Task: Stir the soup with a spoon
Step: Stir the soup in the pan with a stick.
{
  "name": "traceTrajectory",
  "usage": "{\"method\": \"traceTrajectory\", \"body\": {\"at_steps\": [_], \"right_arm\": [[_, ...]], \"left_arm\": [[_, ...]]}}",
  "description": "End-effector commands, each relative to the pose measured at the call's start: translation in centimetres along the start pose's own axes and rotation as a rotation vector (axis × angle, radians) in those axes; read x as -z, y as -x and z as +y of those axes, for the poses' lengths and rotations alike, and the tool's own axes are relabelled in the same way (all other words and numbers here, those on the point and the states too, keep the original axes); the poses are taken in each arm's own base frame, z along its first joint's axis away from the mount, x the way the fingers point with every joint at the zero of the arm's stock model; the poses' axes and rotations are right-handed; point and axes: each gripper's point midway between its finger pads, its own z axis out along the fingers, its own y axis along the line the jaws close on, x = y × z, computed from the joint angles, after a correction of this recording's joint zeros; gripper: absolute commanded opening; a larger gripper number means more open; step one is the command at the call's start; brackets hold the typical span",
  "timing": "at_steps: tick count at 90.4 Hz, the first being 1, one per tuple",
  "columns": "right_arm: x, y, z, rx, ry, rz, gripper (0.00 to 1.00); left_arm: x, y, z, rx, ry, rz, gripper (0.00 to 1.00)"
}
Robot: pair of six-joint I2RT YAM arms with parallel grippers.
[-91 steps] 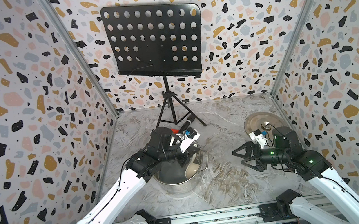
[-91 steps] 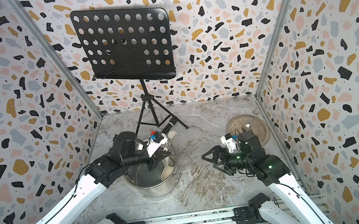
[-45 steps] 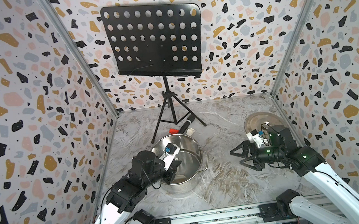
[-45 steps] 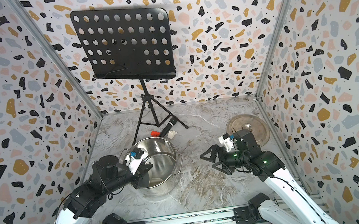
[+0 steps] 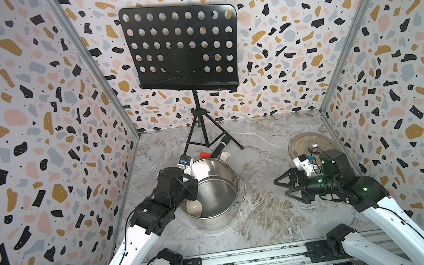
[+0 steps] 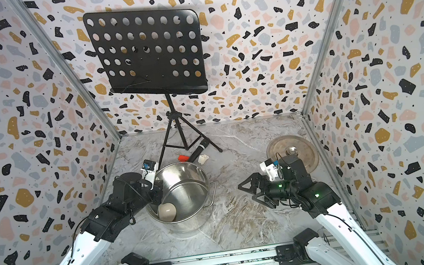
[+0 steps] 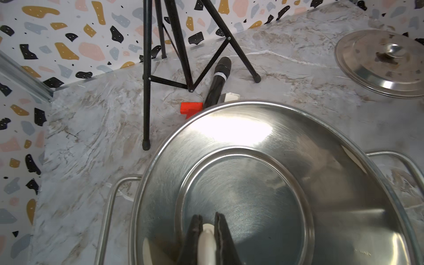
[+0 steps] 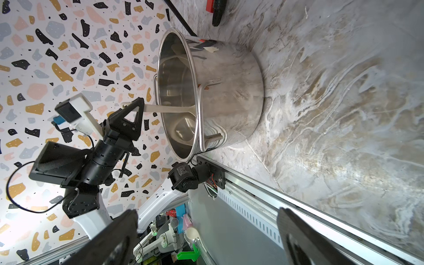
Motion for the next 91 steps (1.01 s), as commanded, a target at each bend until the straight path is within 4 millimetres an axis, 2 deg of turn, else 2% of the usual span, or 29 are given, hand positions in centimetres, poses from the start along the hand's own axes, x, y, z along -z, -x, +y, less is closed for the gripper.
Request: {"method": "traceTrajectory", "body": {"at_steps": [1, 11, 25, 37, 47, 58, 68, 80, 91], "right_arm": [[0.7, -0.3, 0.6, 0.019, 0.017, -0.011, 1.0], [0.8, -0.4, 0.6, 0.019, 0.019, -0.02, 1.0], [1.0, -0.4, 0.5, 0.018, 0.019, -0.033, 1.0], [1.1, -0.3, 0.5, 0.017, 0.017, -0.042, 1.0], [1.0, -0.2, 0.5, 0.015, 0.013, -0.042, 1.0], [0.9, -0.1, 0.5, 0.015, 0.012, -0.041, 1.0], [0.8, 0.0, 0.5, 0.014, 0.012, -0.041, 1.0], [0.7, 0.2, 0.4, 0.013, 0.011, -0.042, 1.0], [0.4, 0.3, 0.5, 0.013, 0.013, -0.037, 1.0]], "left_arm": [[-0.3, 4.5, 0.9, -0.046, 0.055, -0.093, 0.0], [-1.8, 6.4, -0.3, -0.099, -0.003, -0.092, 0.0], [-3.1, 8.0, -4.7, -0.106, -0.24, -0.13, 0.0], [-3.1, 9.1, -7.8, -0.078, -0.391, -0.18, 0.0], [-2.4, 9.3, -10.6, -0.131, -0.484, -0.209, 0.0], [-1.1, 8.8, -13.9, -0.226, -0.593, -0.226, 0.0], [0.4, 7.5, -15.7, -0.28, -0.665, -0.224, 0.0], [2.2, 4.6, -16.6, -0.345, -0.717, -0.188, 0.0], [3.5, 1.6, -15.8, -0.366, -0.719, -0.147, 0.0]]}}
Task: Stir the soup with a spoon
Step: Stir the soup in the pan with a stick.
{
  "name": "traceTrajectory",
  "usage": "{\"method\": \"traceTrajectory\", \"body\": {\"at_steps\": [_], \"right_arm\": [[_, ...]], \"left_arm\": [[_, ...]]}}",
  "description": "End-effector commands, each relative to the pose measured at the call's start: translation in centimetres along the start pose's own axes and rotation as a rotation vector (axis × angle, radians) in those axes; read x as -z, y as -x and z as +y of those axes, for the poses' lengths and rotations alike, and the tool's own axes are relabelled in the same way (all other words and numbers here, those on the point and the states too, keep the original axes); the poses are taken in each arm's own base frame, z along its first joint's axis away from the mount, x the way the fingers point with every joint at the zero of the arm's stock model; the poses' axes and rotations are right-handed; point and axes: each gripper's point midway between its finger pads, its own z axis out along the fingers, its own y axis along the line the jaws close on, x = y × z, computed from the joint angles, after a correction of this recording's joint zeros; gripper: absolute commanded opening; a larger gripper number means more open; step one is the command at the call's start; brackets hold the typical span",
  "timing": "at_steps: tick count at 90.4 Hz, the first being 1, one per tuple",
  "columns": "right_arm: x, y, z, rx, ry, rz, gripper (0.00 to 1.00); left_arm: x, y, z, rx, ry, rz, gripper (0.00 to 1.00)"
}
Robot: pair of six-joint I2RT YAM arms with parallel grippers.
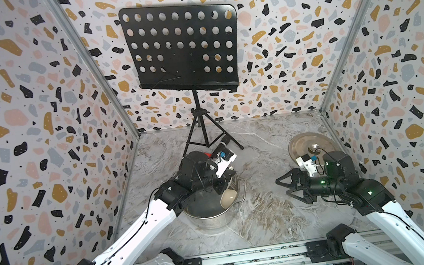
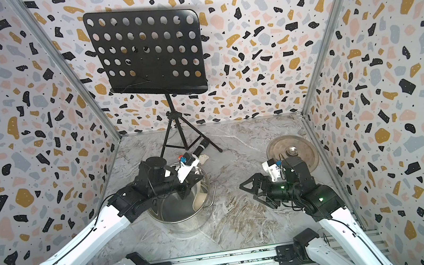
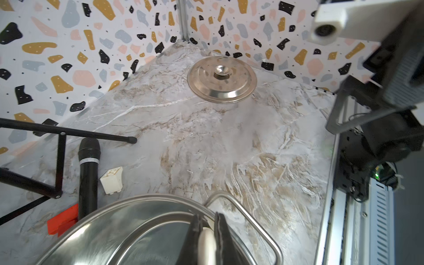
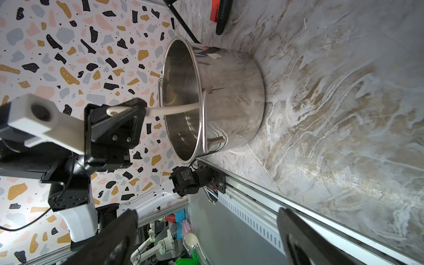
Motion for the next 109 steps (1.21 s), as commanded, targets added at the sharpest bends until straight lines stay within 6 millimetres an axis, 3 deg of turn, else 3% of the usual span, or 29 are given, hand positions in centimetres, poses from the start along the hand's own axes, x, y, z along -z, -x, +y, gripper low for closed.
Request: {"method": "traceTrajectory", "body": {"at_steps": [1, 8, 23, 47, 60, 74, 86, 109], "right_arm": [[-0.1, 0.2, 0.3, 0.004, 0.009, -0.003, 1.0], [-0.3, 0.4, 0.5, 0.006, 0.014, 0.001, 1.0], [-0.9, 0.7, 0.5, 0.003, 0.013, 0.016, 1.0], [-1.2, 0.9, 0.9, 0.009, 0.021, 0.033, 1.0], [-1.1, 0.7, 0.9, 0.014, 0.017, 0.04, 1.0], [-0.8, 0.4, 0.8, 0.015, 0.015, 0.037, 1.0], [-0.7, 0.2, 0.5, 0.011, 0.013, 0.035, 1.0], [-0.3, 0.2, 0.5, 0.008, 0.01, 0.014, 1.0]], "left_arm": [[1.8, -1.6, -2.2, -0.036, -0.063, 0.006, 0.0], [2.9, -3.5, -2.4, -0.027, -0.037, 0.031, 0.0], [5.5, -6.0, -0.3, 0.051, 0.159, 0.008, 0.0], [10.2, -8.1, 7.4, 0.288, 0.614, -0.008, 0.0], [11.3, -8.2, 10.2, 0.337, 0.745, 0.016, 0.0], [10.3, -6.1, 12.2, 0.315, 0.77, -0.001, 0.0], [8.1, -3.8, 13.3, 0.281, 0.722, 0.003, 0.0], [2.6, 0.4, 12.6, 0.252, 0.482, -0.033, 0.0]]}}
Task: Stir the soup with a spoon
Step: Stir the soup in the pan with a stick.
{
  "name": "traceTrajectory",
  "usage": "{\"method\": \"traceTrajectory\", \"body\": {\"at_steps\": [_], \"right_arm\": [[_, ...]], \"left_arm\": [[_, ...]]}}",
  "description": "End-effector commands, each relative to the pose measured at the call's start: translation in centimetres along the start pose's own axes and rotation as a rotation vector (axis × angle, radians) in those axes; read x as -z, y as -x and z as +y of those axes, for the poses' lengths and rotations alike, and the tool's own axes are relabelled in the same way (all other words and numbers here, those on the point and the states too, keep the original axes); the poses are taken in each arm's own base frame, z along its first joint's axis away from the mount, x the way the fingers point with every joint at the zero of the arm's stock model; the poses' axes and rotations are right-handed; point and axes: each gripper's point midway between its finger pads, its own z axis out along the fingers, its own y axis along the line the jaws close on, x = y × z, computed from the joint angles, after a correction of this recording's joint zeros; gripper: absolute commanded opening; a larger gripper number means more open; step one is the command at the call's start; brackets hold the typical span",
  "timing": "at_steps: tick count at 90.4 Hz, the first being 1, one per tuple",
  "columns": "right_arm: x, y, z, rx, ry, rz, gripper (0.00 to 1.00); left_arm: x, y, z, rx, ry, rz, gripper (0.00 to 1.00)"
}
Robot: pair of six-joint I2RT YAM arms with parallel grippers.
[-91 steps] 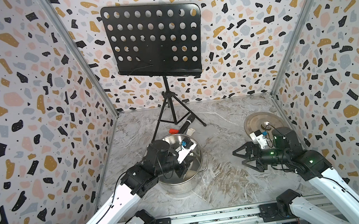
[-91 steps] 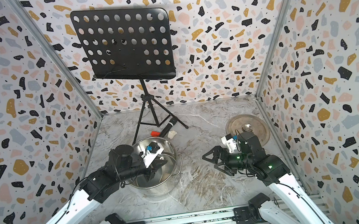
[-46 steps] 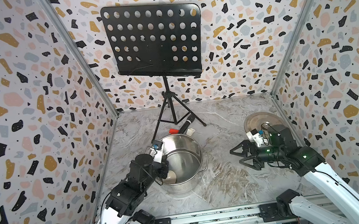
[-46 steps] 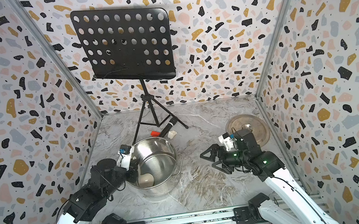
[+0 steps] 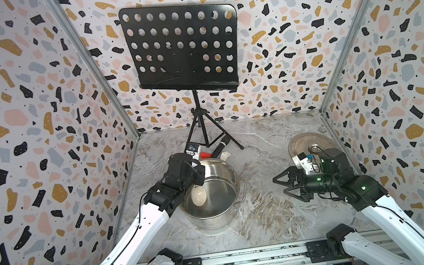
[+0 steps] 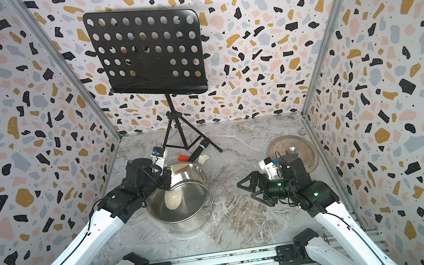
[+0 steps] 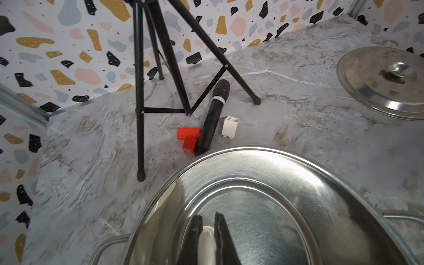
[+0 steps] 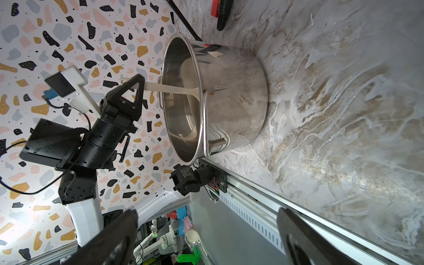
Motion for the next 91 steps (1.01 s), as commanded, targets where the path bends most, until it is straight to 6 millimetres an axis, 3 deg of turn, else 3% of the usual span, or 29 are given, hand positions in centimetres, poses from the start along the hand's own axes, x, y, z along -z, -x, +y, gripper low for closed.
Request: {"method": "traceTrajectory", "body": {"at_steps": [1, 13, 29, 47, 56, 72, 91], "right_arm": [[0.5, -0.3, 0.3, 0.01, 0.001, -0.011, 1.0], [0.7, -0.3, 0.2, 0.007, -0.002, -0.02, 1.0], [0.9, -0.5, 0.0, 0.004, -0.006, -0.028, 1.0], [0.9, -0.4, -0.1, 0.002, -0.007, -0.033, 1.0], [0.8, -0.3, -0.1, 0.002, -0.004, -0.032, 1.0], [0.4, -0.1, -0.1, -0.001, 0.0, -0.025, 1.0], [0.0, 0.1, 0.0, -0.001, 0.001, -0.012, 1.0]], "left_arm": [[-0.1, 4.5, -2.8, -0.019, -0.151, -0.113, 0.0], [-0.6, 5.2, -7.1, -0.097, -0.285, -0.091, 0.0], [1.1, 4.6, -12.6, -0.212, -0.45, -0.08, 0.0], [4.5, 0.8, -15.8, -0.316, -0.589, -0.024, 0.0], [5.9, -2.0, -15.3, -0.341, -0.598, 0.016, 0.0], [7.1, -5.6, -12.4, -0.332, -0.507, 0.045, 0.0], [7.8, -6.3, -7.3, -0.215, -0.29, 0.005, 0.0]]}}
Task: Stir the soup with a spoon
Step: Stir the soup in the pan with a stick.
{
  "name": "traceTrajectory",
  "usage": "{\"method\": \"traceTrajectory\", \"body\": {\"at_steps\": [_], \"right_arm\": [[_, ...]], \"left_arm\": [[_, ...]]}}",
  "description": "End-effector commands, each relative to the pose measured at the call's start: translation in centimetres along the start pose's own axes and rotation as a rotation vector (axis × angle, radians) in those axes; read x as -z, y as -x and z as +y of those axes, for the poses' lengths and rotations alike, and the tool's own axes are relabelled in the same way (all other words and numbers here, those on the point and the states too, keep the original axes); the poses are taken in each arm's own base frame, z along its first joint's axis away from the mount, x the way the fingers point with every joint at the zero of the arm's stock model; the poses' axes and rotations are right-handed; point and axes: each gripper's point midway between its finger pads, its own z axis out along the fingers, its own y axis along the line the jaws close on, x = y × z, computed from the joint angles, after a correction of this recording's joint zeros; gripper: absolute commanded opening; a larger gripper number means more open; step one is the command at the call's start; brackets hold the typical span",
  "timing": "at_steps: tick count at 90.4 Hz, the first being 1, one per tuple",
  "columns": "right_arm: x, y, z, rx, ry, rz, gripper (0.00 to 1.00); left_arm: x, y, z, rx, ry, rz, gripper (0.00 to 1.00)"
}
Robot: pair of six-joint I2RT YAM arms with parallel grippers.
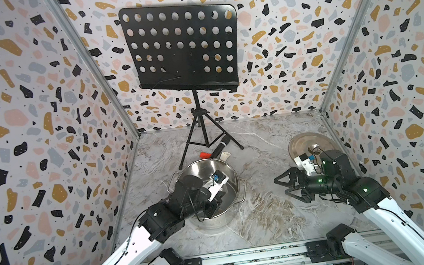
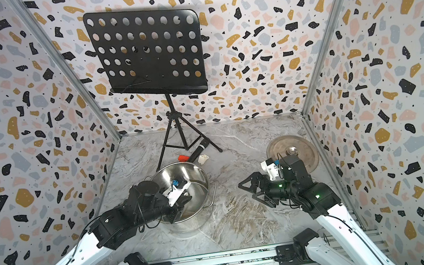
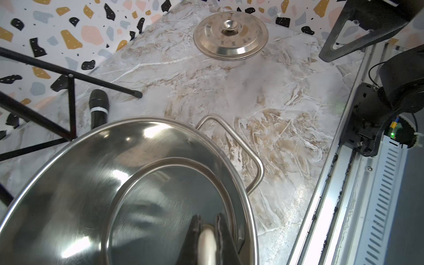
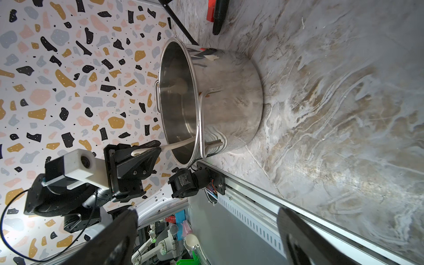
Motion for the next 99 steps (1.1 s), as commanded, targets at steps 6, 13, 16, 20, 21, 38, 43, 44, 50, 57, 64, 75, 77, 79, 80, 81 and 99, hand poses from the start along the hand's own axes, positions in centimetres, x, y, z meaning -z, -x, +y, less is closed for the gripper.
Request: {"method": "traceTrajectory", "body": {"at_steps": [6, 13, 16, 20, 21, 38, 43, 44, 50, 57, 64, 75, 77, 79, 80, 81, 99], "right_arm": [[-0.1, 0.0, 0.5, 0.013, 0.021, 0.009, 1.0], [-0.2, 0.0, 0.6, 0.016, 0.023, 0.013, 1.0], [-0.2, 0.0, 0.5, 0.015, 0.022, 0.015, 1.0], [-0.2, 0.0, 0.5, 0.016, 0.025, 0.017, 1.0], [-0.3, 0.0, 0.6, 0.017, 0.025, 0.018, 1.0], [-0.4, -0.2, 0.6, 0.019, 0.031, 0.031, 1.0], [-0.4, -0.3, 0.7, 0.021, 0.036, 0.036, 1.0], [-0.4, -0.3, 0.6, 0.021, 0.035, 0.037, 1.0], [-0.5, -0.2, 0.8, 0.025, 0.039, 0.043, 1.0], [-0.6, -0.2, 0.9, 0.03, 0.043, 0.047, 1.0], [-0.5, -0.1, 1.2, 0.038, 0.048, 0.046, 1.0], [-0.5, -0.2, 1.0, 0.039, 0.045, 0.045, 1.0], [-0.5, -0.2, 1.0, 0.04, 0.045, 0.043, 1.0], [-0.5, -0.1, 0.9, 0.04, 0.044, 0.042, 1.0], [-0.5, -0.2, 0.9, 0.041, 0.043, 0.041, 1.0], [-0.5, -0.1, 0.9, 0.04, 0.043, 0.04, 1.0], [-0.5, -0.1, 0.9, 0.039, 0.042, 0.034, 1.0]], "left_arm": [[1.9, -1.8, 4.7, 0.155, 0.222, 0.005, 0.0], [2.6, -2.7, 6.7, 0.229, 0.295, 0.017, 0.0], [2.9, -3.1, 7.5, 0.253, 0.323, 0.023, 0.0], [3.3, -3.4, 8.6, 0.284, 0.365, 0.03, 0.0], [3.4, -3.5, 8.9, 0.29, 0.376, 0.032, 0.0], [3.8, -1.9, 12.9, 0.278, 0.514, 0.034, 0.0], [3.3, -0.9, 13.7, 0.27, 0.524, 0.034, 0.0], [3.1, -0.8, 13.9, 0.268, 0.524, 0.037, 0.0], [2.1, 0.2, 14.9, 0.263, 0.526, 0.043, 0.0], [1.0, 1.4, 15.8, 0.258, 0.523, 0.046, 0.0], [-0.3, 2.6, 16.2, 0.249, 0.493, 0.053, 0.0], [-2.3, 5.2, 14.9, 0.243, 0.343, 0.002, 0.0], [-2.6, 5.8, 14.5, 0.246, 0.31, -0.015, 0.0], [-2.8, 6.3, 14.0, 0.244, 0.278, -0.032, 0.0], [-3.0, 6.6, 13.8, 0.245, 0.264, -0.038, 0.0], [-3.1, 6.8, 13.6, 0.244, 0.248, -0.045, 0.0], [-5.0, 9.2, 8.8, 0.156, 0.057, -0.092, 0.0]]}}
